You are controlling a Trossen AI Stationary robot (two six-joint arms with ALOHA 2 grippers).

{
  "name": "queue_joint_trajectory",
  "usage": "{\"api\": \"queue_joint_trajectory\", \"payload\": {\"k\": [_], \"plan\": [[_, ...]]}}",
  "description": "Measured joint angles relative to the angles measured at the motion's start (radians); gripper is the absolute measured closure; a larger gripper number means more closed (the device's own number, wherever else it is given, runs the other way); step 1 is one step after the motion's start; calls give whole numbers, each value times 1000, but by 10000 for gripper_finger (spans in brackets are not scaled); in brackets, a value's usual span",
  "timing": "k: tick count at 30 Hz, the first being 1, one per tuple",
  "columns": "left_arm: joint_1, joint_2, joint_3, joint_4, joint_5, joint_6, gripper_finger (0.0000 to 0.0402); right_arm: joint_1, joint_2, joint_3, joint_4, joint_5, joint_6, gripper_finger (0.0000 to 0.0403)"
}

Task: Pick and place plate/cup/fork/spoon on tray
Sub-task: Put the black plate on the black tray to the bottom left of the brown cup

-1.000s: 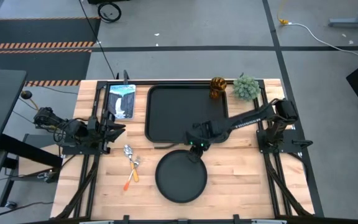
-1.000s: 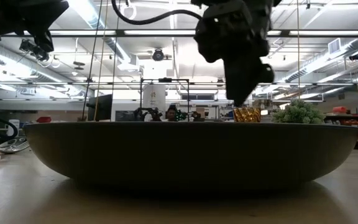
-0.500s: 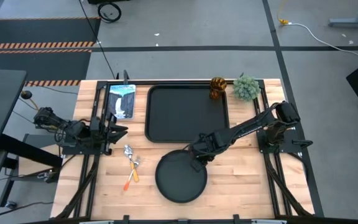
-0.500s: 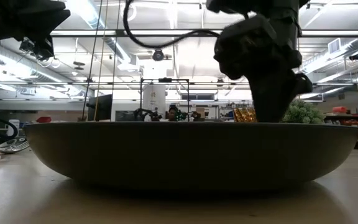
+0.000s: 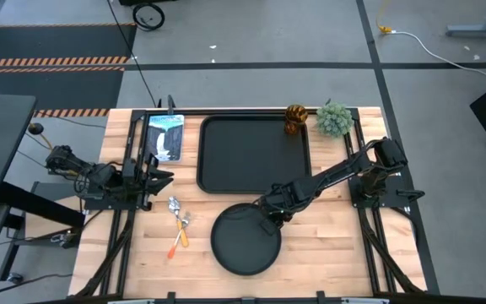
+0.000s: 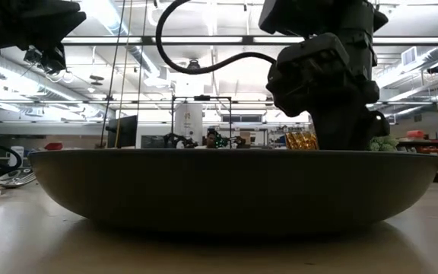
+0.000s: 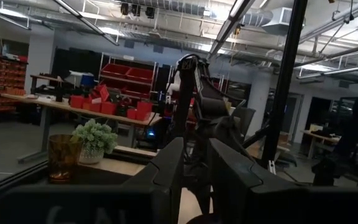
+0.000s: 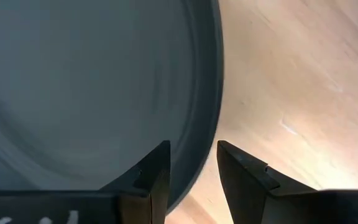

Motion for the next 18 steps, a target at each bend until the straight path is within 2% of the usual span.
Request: {"api": "queue_joint_trajectory", "payload": {"k": [5, 13, 18], "plan": [[0, 0, 0, 0, 0, 0, 322, -2, 0, -3, 6, 0, -24, 287], [0, 0, 0, 0, 0, 1, 322, -20, 0, -3, 3, -3, -48, 363], [0, 0, 0, -3, 0, 1, 322, -36, 0, -5, -4, -62, -95, 393]]}}
